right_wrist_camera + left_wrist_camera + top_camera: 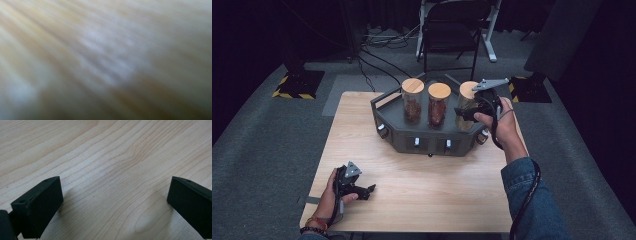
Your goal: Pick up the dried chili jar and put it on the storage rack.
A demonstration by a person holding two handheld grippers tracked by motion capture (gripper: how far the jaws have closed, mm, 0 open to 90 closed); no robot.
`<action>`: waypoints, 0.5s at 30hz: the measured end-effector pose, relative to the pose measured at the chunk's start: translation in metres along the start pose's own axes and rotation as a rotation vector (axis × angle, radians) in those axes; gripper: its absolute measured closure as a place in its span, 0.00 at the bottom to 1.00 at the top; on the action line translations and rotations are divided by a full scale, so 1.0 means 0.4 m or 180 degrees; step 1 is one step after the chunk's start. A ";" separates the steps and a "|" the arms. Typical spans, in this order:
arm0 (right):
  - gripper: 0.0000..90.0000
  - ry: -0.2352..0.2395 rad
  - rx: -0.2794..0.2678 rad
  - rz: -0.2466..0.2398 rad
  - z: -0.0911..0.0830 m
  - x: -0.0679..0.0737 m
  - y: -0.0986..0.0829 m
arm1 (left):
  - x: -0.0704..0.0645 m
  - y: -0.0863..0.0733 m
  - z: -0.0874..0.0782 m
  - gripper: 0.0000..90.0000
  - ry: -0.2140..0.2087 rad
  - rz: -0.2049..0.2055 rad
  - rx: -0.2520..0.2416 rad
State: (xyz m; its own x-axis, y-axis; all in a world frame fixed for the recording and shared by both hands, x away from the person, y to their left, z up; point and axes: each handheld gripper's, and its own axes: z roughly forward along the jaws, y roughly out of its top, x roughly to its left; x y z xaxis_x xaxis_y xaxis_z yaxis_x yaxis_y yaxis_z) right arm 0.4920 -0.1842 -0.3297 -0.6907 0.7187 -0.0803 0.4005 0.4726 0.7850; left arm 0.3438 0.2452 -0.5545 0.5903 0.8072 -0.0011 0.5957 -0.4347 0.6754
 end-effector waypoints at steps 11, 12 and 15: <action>0.27 0.0001 0.0037 0.0018 0.036 -0.011 0.001 | 0.000 0.000 0.000 0.00 0.0001 0.0002 0.0001; 0.27 -0.0003 0.0043 0.0022 0.038 -0.013 0.000 | 0.000 0.000 0.000 0.00 0.0001 0.0002 0.0001; 0.27 0.0002 0.0042 0.0055 0.044 -0.019 -0.005 | 0.000 0.000 0.000 0.00 0.0000 0.0001 0.0001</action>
State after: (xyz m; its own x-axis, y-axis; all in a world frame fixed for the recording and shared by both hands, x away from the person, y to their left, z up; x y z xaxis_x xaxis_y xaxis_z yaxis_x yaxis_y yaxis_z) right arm 0.5071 -0.1816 -0.3416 -0.6840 0.7265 -0.0665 0.4203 0.4669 0.7780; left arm 0.3438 0.2452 -0.5545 0.5905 0.8070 -0.0007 0.5955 -0.4351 0.6753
